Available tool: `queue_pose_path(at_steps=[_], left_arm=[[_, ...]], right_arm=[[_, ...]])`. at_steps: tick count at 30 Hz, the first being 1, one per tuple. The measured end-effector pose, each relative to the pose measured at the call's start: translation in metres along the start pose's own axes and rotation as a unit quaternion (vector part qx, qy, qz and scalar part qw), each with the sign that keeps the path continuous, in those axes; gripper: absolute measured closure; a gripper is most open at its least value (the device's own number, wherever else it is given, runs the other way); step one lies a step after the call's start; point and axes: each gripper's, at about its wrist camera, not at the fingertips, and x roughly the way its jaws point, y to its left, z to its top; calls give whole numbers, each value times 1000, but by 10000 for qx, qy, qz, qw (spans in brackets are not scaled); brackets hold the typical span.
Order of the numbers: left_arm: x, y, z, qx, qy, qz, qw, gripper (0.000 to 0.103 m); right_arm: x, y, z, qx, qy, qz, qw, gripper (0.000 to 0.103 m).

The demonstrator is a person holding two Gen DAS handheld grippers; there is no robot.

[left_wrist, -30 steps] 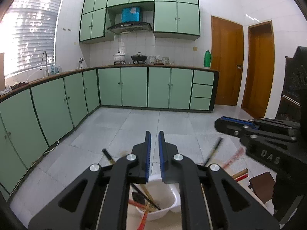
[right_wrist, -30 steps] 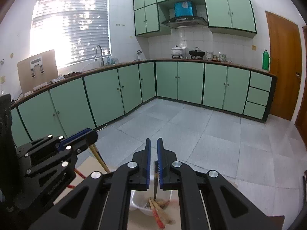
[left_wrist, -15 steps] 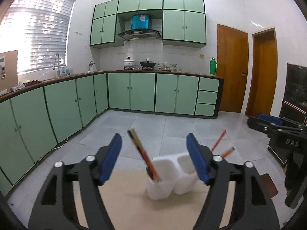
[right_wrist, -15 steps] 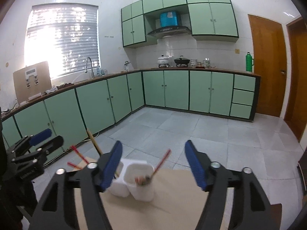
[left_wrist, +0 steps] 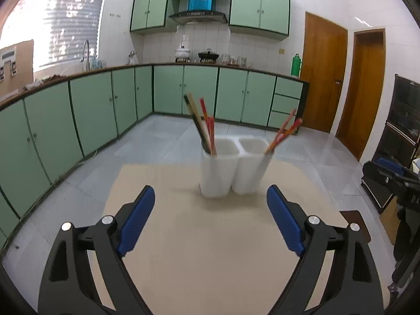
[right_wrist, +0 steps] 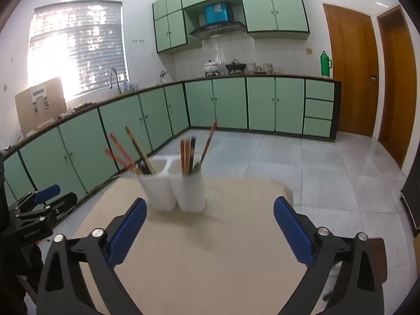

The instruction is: Organize utensils

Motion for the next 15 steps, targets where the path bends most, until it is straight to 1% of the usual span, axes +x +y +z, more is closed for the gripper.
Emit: queue_pose_path(at_steps=[2,4,9,15], left_arm=[[-7,0,-9,-3,36,16,10000,17],[-15,0,-19,-1,57,62,10000,13],[-34,-7,-33,35,163,93,9998,9],[-56,-14,-38,-40,131,43,9999,8]], right_arm=[[-6,7,-12,-60,42,-62,10000,6],[-11,12,-20,-52,117,-17,9999,6],[-23,27,-40,-157,250,81,9995,6],[-41,43,-46,-262,252,285,9989,6]])
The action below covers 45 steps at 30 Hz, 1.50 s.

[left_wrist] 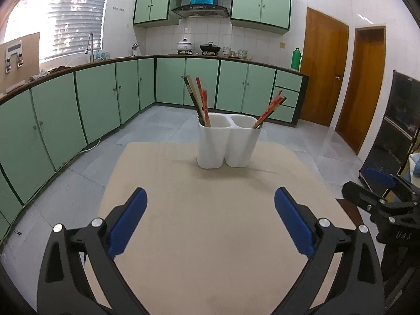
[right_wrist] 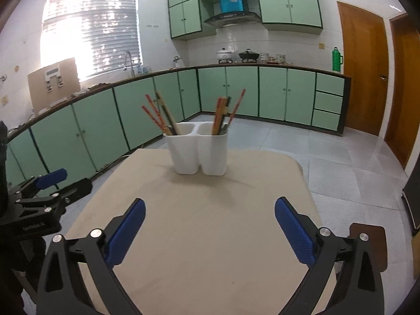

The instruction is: Organize utensils

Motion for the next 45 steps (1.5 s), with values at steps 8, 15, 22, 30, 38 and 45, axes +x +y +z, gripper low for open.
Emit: queue_pose_path(at_steps=[8,15,22,30,38,45], left_arm=[[-30,-6,7,29,-284,-34,9996,8],[-54,-12,15,80,-540,-17,9985,8],[-72,-19,19,139,-771,-46,9969,8],[-85,-24,21,155,-962,-49,9952,8],[-90,-22,20,121,-1038,-62,9945,8],[-90,-21,19,129,-1038,-84,9945,8]], right_arm=[[-31,11,13,-91,-247,120,9996,6],[-55,16,23,-153,-492,142,9986,6],[-72,16,28,-150,-705,168,9973,6],[-79,17,28,-174,-805,161,9965,6],[-81,22,26,-245,-853,144,9960,6],[-80,24,27,-255,-862,140,9959,6]])
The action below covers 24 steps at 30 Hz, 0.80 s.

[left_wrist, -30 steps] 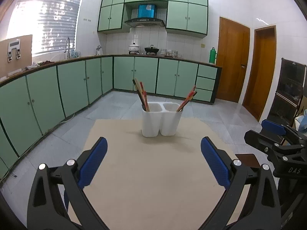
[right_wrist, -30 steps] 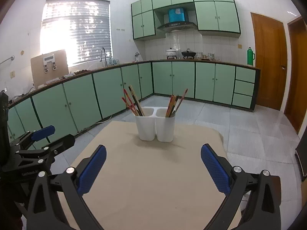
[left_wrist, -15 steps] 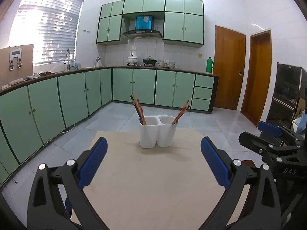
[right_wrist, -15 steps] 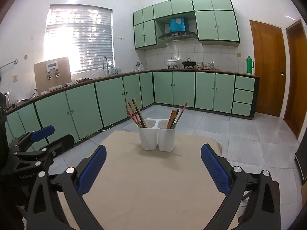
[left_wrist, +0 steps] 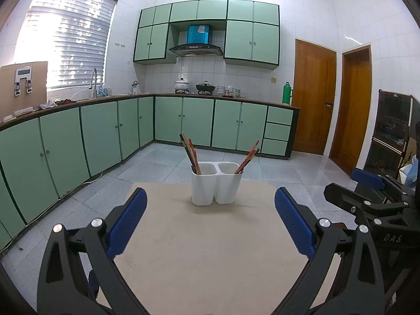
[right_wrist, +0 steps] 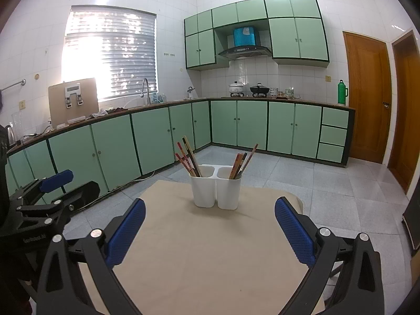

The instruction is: Organize utensils

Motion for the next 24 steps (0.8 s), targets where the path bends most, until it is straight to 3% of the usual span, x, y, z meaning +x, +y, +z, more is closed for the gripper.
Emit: queue_pose_path(at_steps=[24], left_arm=[[-4,5,3,-9,-83,53,10000,8]], right_arm=[[-1,0,5,-27,-35,36,10000,6]])
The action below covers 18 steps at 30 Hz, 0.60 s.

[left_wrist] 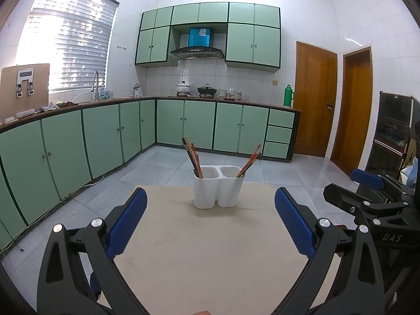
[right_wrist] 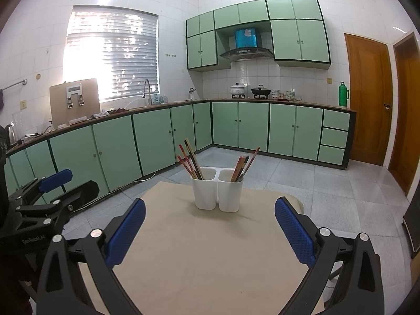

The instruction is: Organize utensils

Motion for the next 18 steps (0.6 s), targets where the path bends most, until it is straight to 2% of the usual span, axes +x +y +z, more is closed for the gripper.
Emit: queue_pose_path(at_steps=[18], left_arm=[[-3,2,-1,2,13,1,10000,8]], right_arm=[[0,0,0,3,7,13,10000,6]])
